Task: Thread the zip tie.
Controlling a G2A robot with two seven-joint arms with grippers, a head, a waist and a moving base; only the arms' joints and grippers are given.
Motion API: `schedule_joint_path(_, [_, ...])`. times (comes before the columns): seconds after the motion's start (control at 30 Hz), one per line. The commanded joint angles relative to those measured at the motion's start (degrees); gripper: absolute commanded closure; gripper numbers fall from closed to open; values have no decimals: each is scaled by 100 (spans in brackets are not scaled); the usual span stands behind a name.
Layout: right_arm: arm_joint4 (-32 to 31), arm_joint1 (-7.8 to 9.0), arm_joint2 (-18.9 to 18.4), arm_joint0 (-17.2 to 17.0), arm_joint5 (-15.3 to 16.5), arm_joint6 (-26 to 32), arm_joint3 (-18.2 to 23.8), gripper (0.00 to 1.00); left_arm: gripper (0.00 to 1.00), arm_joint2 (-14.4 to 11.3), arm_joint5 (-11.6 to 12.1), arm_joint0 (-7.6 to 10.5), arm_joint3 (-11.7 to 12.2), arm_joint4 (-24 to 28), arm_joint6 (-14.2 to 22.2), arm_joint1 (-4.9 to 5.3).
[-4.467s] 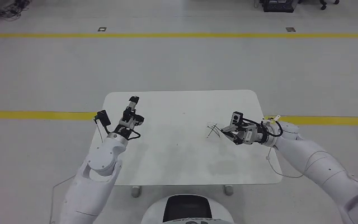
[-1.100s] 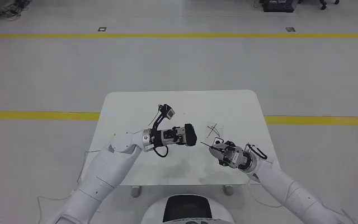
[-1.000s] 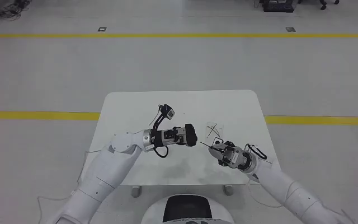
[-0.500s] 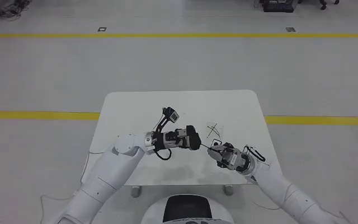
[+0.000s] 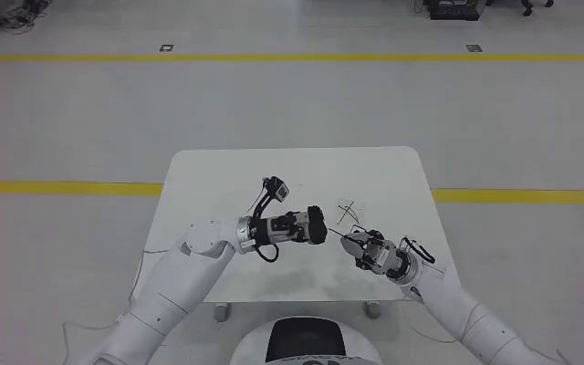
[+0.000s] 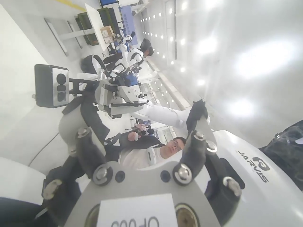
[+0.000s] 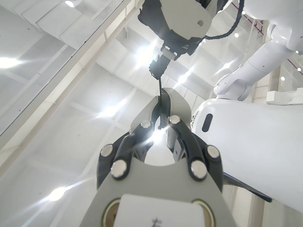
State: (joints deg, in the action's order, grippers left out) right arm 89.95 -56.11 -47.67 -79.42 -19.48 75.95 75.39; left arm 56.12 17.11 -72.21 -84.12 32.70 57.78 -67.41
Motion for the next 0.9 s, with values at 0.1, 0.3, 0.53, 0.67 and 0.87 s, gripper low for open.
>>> schedule_joint_path(0.1, [0,-17,52,33,0,-14,-68,100,51,-75,-229,2,-50,-212,-286,9])
schedule_joint_path(0.3, [0,-48,106,101,0,-18,-197,100,55,-134,-316,19,-42,-260,-370,20])
schedule_joint_path(0.53, [0,-98,103,137,0,-35,-347,100,63,-148,-377,9,-15,-122,-369,38])
schedule_joint_path(0.67, [0,-129,109,150,0,-17,-429,100,64,-155,-395,17,-26,-87,-347,49])
schedule_joint_path(0.87, [0,-170,144,186,0,16,-527,100,67,-183,-391,39,-11,-35,-300,61])
